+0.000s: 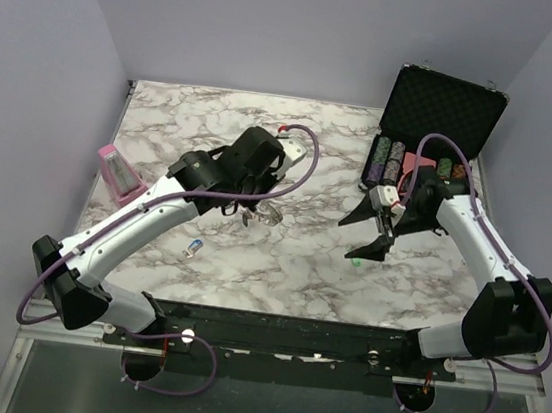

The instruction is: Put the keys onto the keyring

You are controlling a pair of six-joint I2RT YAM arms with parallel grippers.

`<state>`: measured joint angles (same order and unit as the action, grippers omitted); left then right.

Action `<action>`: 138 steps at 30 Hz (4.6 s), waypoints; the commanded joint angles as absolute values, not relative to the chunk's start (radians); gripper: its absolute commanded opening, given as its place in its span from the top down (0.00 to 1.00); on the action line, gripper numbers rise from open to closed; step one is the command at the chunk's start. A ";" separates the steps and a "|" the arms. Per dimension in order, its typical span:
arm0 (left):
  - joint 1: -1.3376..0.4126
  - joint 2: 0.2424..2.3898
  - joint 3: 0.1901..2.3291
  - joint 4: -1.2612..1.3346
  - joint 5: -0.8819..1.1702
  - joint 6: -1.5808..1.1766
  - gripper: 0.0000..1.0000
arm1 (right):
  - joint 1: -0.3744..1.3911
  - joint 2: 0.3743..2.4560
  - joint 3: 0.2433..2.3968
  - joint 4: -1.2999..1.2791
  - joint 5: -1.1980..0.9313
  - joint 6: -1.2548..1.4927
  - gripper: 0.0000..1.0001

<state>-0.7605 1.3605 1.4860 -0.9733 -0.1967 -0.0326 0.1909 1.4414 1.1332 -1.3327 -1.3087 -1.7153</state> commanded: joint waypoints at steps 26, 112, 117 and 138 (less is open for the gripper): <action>-0.756 1.324 1.485 -0.724 0.351 -0.344 1.00 | 0.503 1.404 1.376 -0.741 -1.319 -0.660 0.25; -0.689 1.316 1.238 -0.643 0.146 -0.551 1.00 | 0.378 1.131 0.862 -0.236 -1.215 -0.240 0.21; -0.637 1.452 1.253 -0.608 0.155 -0.514 1.00 | 0.293 1.074 0.717 -0.154 -1.187 -0.242 0.19; -0.476 1.847 1.577 -0.640 0.089 -0.440 0.60 | 0.129 1.014 0.650 -0.149 -1.232 -0.278 0.15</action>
<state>-0.5007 1.9057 1.5806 -0.6353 0.1638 -0.4675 0.1410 1.0355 0.6636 -0.1715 -1.2064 -0.2695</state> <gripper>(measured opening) 0.285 0.849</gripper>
